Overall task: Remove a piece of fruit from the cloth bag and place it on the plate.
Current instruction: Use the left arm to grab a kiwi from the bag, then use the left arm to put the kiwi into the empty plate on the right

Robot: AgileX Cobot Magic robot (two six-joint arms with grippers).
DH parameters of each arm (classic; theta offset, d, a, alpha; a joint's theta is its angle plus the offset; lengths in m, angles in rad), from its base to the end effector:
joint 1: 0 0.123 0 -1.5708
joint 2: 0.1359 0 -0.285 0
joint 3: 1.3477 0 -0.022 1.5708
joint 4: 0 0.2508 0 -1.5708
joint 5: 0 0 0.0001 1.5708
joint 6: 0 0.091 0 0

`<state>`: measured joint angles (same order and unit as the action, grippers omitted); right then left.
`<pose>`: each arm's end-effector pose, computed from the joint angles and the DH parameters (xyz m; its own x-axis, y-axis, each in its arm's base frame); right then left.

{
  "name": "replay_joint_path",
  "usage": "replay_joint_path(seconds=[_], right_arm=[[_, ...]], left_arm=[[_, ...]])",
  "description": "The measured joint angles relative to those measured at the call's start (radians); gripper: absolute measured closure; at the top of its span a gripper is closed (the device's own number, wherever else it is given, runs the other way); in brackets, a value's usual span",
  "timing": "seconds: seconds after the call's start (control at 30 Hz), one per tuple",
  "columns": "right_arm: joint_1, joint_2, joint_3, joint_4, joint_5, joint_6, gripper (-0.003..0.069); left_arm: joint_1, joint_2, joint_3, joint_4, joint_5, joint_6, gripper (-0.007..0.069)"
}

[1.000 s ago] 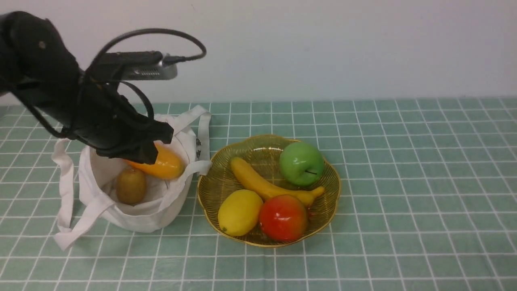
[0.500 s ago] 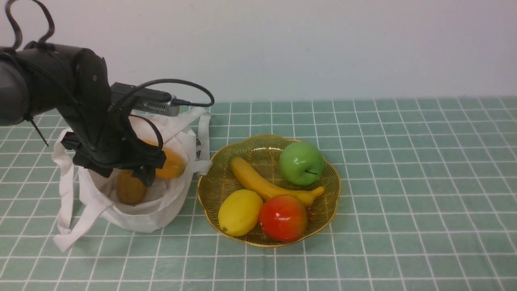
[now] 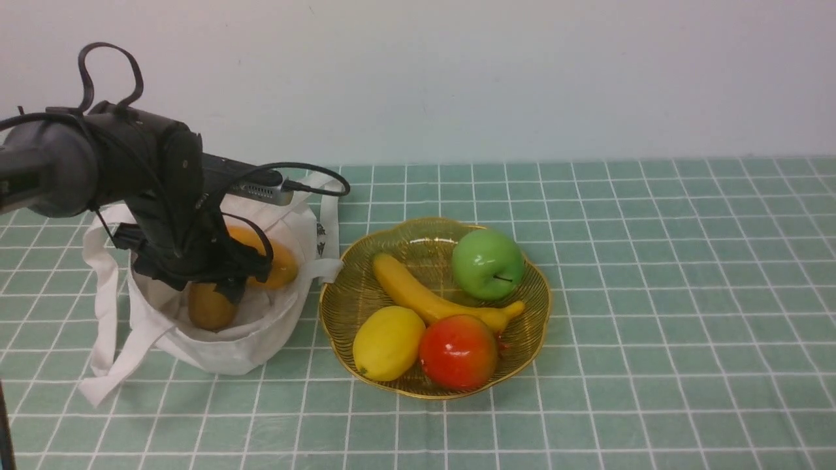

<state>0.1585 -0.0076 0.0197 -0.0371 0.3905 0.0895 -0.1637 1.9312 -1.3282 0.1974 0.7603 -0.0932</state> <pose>0.0518 0.0070 0.1719 -0.3136 0.0057 -0.9495 -0.1275 0.9907 0.0481 0.3884 -0.0517 0.1830 -0.9339 0.2052 -0.2929 0.1691 0.9750 0.1440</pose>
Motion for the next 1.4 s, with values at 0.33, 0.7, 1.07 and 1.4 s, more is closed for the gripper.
replay_joint_path(seconds=[0.33,0.7,1.07,1.4], right_arm=[[0.000,0.000,0.000,0.000,0.000,0.000,0.0674],[0.000,0.000,0.000,0.000,0.000,0.000,0.0674],[0.000,0.000,0.000,0.000,0.000,0.000,0.0674],[0.000,0.000,0.000,0.000,0.000,0.000,0.0674]], left_arm=[[0.000,0.031,-0.009,0.015,-0.013,-0.002,0.0243],[0.000,-0.139,-0.062,0.022,0.260,-0.003,0.0243],[-0.022,-0.263,-0.085,-0.322,0.236,0.044,0.0243],[-0.185,-0.151,-0.086,-0.649,-0.035,0.280,0.0243]])
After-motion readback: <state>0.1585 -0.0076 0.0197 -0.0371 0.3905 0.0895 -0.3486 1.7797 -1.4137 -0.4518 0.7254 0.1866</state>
